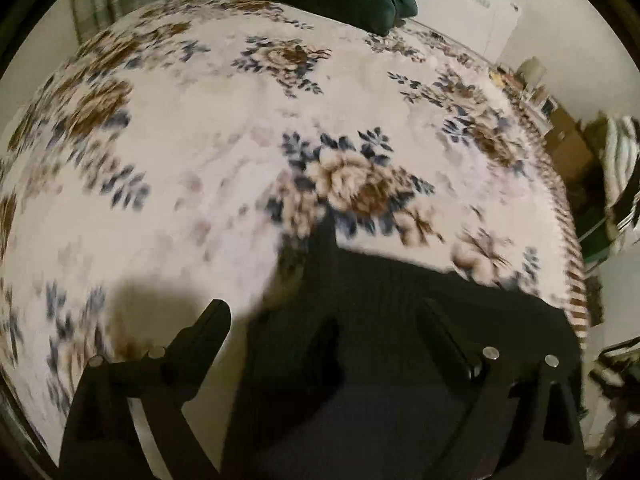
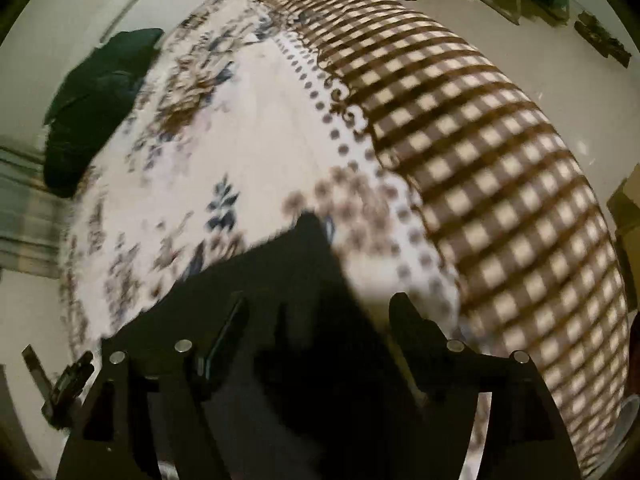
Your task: Fold small clothes
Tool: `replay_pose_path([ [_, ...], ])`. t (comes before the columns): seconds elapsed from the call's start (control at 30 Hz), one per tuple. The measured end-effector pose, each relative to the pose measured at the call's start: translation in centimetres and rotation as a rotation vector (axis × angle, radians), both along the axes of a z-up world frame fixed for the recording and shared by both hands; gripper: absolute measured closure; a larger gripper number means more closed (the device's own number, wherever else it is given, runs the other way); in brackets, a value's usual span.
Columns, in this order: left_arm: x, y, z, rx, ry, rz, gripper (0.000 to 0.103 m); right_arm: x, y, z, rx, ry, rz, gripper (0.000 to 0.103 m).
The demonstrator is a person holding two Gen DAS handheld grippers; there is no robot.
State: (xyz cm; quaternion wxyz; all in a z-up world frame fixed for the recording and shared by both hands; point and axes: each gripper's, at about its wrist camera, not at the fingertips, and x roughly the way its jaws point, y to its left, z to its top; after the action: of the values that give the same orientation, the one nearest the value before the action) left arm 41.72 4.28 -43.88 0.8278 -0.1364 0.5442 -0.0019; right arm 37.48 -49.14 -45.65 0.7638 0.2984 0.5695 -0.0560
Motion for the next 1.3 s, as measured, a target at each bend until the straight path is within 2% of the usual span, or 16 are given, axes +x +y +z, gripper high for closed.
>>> replay_pose_path([
  [0.17,-6.3,1.0,-2.4,0.01,0.115,0.068,0.008,-8.1,-0.5,-1.4,0.068,0.105,-0.033,0.028],
  [0.27,-8.6,2.4,-6.2,-0.068,0.202,0.132,0.008,-11.1,-0.7,-4.2,0.135,0.171,-0.062,0.028],
  [0.3,-9.1,2.7,-7.0,-0.08,0.214,0.147,0.012,-11.8,-0.8,-5.1,0.189,0.177,-0.078,0.028],
  [0.33,-9.5,3.0,-8.0,-0.098,0.216,0.159,0.027,-12.4,-0.8,-6.1,0.241,0.176,-0.101,0.028],
  [0.4,-9.8,3.1,-9.0,-0.094,0.213,0.148,0.037,-13.2,-0.5,-6.9,0.262,0.159,-0.11,0.044],
  [0.43,-9.5,2.9,-9.5,-0.065,0.215,0.13,0.035,-13.4,-0.2,-6.9,0.224,0.148,-0.101,0.072],
  [0.53,-8.9,2.9,-10.2,-0.074,0.228,0.13,0.03,-13.7,0.1,-6.9,0.108,0.169,-0.095,0.08],
  [0.63,-8.3,2.2,-8.1,-0.04,0.247,0.111,0.031,-13.7,-0.4,-8.3,0.137,0.207,-0.122,0.08],
  [0.7,-8.8,1.4,-5.5,0.012,0.215,0.108,0.032,-13.7,-0.2,-7.4,0.142,0.192,-0.105,0.076],
  [0.73,-9.1,0.9,-4.3,0.02,0.19,0.098,0.031,-13.7,0.0,-7.1,0.146,0.185,-0.108,0.068],
  [0.77,-9.5,0.1,-2.8,0.029,0.163,0.085,0.028,-13.8,0.1,-6.5,0.152,0.18,-0.117,0.047],
  [0.83,-10.2,-1.8,-0.7,0.055,0.131,0.062,0.012,-15.5,0.1,-5.2,0.181,0.13,-0.176,0.019],
  [0.93,-11.0,-5.0,0.2,0.029,0.116,0.021,0.011,-18.9,0.5,-4.3,0.223,0.076,-0.271,0.015],
  [1.07,-9.9,-9.5,-2.8,-0.015,0.176,-0.053,0.011,-22.0,2.3,-7.7,0.387,0.048,-0.369,0.012],
  [1.17,-9.0,-12.9,-6.2,0.024,0.204,-0.1,0.011,-22.0,3.4,-11.3,0.509,-0.025,-0.466,0.012],
  [1.3,-8.6,-15.3,-10.4,0.097,0.276,-0.145,0.011,-21.0,4.3,-13.0,0.554,-0.195,-0.557,0.012],
])
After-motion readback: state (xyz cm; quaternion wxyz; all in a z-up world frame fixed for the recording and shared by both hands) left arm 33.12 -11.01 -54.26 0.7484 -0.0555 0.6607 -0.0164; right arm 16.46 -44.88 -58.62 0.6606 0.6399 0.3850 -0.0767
